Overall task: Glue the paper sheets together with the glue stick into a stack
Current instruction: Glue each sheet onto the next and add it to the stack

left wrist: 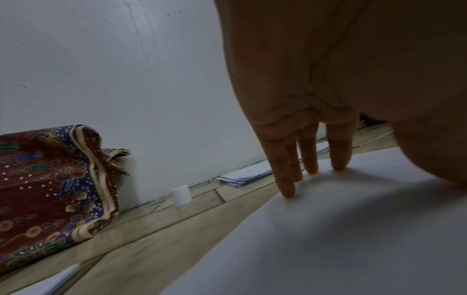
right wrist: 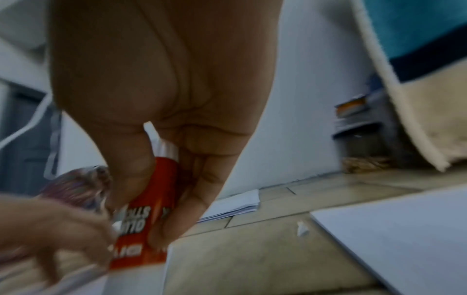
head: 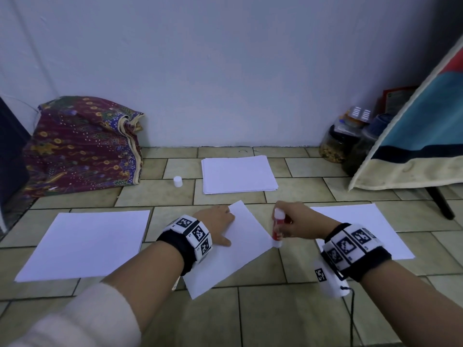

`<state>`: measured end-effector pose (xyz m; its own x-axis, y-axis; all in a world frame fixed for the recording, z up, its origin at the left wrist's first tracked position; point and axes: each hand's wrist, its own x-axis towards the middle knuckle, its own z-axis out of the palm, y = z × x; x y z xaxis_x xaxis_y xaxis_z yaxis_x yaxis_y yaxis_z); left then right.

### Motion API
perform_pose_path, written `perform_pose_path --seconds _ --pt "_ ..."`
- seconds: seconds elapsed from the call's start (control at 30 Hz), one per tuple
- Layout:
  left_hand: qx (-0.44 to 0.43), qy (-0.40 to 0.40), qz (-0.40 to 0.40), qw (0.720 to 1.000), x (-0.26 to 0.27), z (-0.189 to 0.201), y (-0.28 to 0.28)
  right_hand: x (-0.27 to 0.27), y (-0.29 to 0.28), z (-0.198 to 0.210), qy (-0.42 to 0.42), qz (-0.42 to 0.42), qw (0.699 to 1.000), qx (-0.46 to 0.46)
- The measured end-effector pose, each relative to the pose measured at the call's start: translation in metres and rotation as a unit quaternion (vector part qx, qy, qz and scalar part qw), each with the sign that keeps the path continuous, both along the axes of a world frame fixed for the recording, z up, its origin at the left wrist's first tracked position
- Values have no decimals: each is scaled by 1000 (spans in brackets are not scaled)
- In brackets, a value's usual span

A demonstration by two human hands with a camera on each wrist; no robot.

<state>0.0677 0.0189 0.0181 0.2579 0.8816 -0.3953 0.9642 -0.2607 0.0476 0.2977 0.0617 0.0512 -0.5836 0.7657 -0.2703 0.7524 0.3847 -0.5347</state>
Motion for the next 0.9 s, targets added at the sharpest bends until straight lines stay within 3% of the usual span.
perform_pose_path --seconds 0.13,0.2,0.3,0.4,0.6,0.9 --pt "24 58 79 995 3 1 -3 2 18 -6 183 -185 965 -5" --pt "46 50 94 993 4 -1 -6 -6 22 -11 201 -216 955 -8" --pt "51 -15 27 998 3 -6 -6 -23 23 -17 210 -229 951 -4" --pt "24 22 8 999 4 -5 -8 -41 28 -21 211 -242 947 10" --pt "43 5 91 995 -1 -8 -7 -78 32 -18 180 -208 961 41" --pt "45 -20 113 992 -4 -11 -14 -116 27 -20 98 -92 988 72"
